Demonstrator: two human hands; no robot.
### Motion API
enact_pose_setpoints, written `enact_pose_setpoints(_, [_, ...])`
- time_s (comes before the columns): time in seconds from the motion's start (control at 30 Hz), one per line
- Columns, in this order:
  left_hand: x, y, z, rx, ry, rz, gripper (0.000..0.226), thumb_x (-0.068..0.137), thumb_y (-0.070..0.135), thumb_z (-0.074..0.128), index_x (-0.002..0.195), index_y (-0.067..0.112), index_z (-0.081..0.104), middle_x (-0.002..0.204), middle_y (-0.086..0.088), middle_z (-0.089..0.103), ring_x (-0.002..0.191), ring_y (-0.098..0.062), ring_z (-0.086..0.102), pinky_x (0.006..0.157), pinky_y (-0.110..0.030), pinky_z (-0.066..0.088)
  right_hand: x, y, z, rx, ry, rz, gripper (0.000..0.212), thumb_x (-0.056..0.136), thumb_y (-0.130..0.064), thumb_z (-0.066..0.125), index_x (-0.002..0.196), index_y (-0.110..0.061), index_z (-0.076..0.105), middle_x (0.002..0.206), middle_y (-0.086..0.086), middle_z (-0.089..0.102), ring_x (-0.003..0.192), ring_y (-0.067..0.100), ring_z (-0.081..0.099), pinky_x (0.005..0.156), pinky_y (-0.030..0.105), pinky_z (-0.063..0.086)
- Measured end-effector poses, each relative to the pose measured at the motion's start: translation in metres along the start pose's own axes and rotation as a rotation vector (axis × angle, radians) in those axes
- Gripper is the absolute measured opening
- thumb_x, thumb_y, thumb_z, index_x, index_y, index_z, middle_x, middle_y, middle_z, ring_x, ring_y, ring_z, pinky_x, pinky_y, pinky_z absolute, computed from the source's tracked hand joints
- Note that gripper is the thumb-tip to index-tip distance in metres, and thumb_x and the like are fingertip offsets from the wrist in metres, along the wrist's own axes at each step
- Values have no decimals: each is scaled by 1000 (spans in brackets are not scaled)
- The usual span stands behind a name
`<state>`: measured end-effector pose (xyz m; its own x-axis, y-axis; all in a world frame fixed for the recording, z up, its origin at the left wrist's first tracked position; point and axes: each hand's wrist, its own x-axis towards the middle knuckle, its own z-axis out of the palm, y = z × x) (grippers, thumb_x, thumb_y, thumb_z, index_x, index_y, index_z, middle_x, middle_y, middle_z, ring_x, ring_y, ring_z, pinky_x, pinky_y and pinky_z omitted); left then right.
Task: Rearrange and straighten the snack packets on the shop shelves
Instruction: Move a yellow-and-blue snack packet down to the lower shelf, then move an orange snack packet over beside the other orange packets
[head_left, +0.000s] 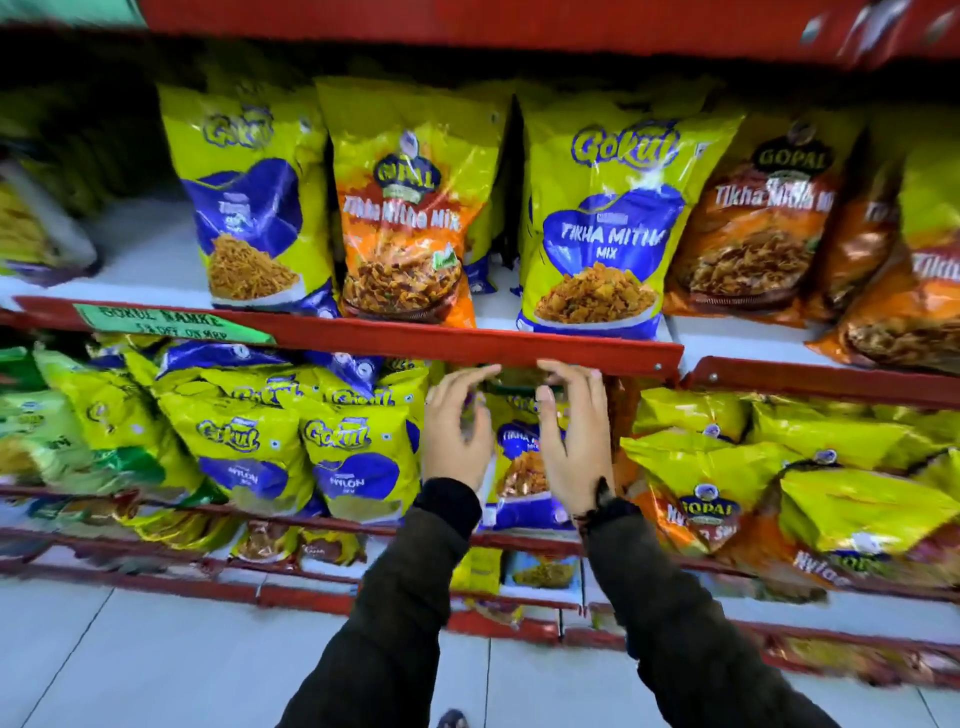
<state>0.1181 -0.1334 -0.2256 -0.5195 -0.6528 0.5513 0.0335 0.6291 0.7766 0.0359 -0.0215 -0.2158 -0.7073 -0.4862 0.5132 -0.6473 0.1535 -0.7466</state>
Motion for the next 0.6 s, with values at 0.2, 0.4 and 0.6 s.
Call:
enact_pose_setpoints(0.2, [89,33,-51,12,299,179,35,92,1,47,123,12,59,124,-4,58,120,-18,54,107,-30,41,79,-65,9,258,26,9,41,99,-24,50,140,-17,49,135,3,51,122,7,51,97,7,40])
enact_pose_setpoints(0.4, [160,18,-81,-37,176,-357,55,102,28,34,152,12,20,161,-10,21,149,-23,19,119,-31,16,144,-64,50,318,-189,337,51,99,-23,48,147,-8,39,153,10,44,144,25,39,121,39,30])
enact_pose_setpoints(0.6, [187,-3,-83,-20,35,-588,53,104,31,20,144,1,35,152,-21,36,139,-35,36,113,-38,26,156,-42,94,412,-257,391,62,80,-51,54,136,-24,52,140,1,60,131,21,54,115,48,39])
